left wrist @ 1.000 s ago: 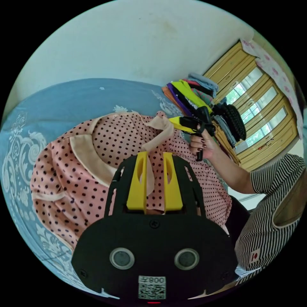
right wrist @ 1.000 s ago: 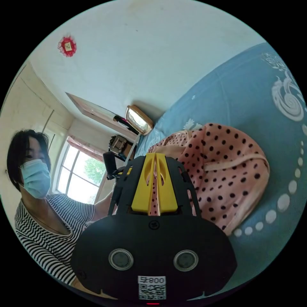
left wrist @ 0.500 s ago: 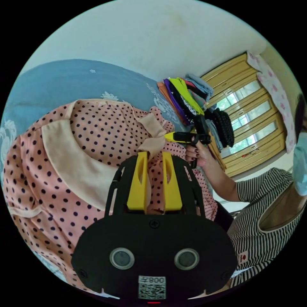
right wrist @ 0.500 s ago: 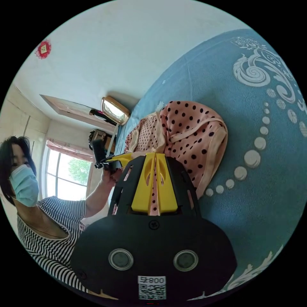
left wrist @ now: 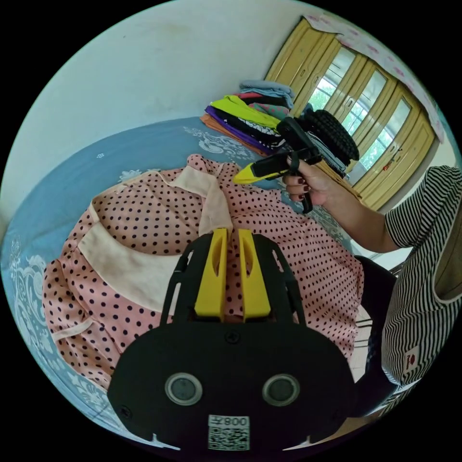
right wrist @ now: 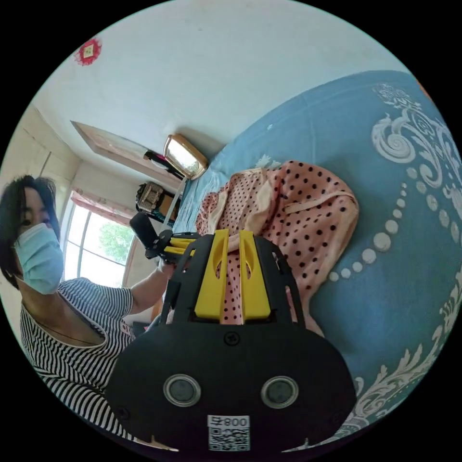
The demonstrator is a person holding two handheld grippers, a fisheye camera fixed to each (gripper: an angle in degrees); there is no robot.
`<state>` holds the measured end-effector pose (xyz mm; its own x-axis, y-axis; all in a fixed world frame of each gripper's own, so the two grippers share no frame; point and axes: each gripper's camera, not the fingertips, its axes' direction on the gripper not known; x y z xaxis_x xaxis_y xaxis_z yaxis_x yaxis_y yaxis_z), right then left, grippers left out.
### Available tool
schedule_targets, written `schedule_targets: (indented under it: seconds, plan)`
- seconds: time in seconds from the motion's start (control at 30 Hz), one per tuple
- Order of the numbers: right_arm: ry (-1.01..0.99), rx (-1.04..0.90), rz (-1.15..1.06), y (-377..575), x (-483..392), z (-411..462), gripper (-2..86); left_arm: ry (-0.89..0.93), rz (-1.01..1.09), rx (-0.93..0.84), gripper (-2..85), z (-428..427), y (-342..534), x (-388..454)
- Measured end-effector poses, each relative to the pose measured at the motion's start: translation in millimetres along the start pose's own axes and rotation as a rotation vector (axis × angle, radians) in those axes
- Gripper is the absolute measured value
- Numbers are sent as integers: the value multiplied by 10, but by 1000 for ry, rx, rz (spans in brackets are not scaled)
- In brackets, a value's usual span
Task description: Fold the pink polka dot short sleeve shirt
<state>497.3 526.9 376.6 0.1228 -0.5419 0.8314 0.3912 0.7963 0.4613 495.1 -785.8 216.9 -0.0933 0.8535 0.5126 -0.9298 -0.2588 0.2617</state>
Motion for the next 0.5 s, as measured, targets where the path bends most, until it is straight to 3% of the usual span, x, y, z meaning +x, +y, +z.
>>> schedule_targets:
  seconds: [0.37,0.5]
  plan:
    - [526,-451,-425,-449,-1085,1409,68,-79,31,-51,28,305,10,272]
    - [573,-467,-465,-421,-1241,1531,59,-68,1,-45,26,358,20,256]
